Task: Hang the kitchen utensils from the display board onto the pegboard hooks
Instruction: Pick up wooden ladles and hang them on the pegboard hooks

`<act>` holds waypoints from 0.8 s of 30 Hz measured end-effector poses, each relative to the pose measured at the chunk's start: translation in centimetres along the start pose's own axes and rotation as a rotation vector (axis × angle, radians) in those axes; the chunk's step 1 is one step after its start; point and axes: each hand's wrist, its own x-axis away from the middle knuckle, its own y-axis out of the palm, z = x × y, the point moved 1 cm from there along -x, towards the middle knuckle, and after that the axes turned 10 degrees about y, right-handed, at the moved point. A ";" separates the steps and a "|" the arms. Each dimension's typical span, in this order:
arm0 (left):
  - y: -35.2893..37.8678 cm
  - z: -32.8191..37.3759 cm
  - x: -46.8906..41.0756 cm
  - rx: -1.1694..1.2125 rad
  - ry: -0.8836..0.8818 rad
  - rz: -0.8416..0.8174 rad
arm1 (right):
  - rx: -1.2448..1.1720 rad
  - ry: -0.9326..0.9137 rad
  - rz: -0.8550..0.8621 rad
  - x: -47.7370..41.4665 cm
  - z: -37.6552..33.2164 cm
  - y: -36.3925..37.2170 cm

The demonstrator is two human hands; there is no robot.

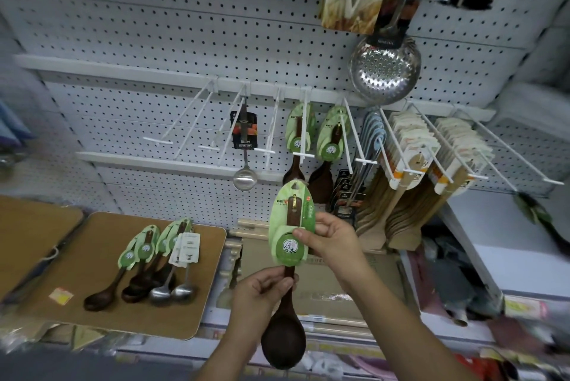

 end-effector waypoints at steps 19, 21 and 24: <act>0.9 0.9 -2.7 -0.018 0.020 0.000 | -0.008 -0.110 0.052 -1.6 -1.5 -0.1; 1.1 0.9 -2.9 -0.003 0.014 0.008 | -0.004 -0.109 0.062 -1.8 -1.5 -0.1; 1.5 1.0 -3.1 0.021 0.013 0.015 | -0.016 -0.124 0.077 -2.0 -1.7 0.0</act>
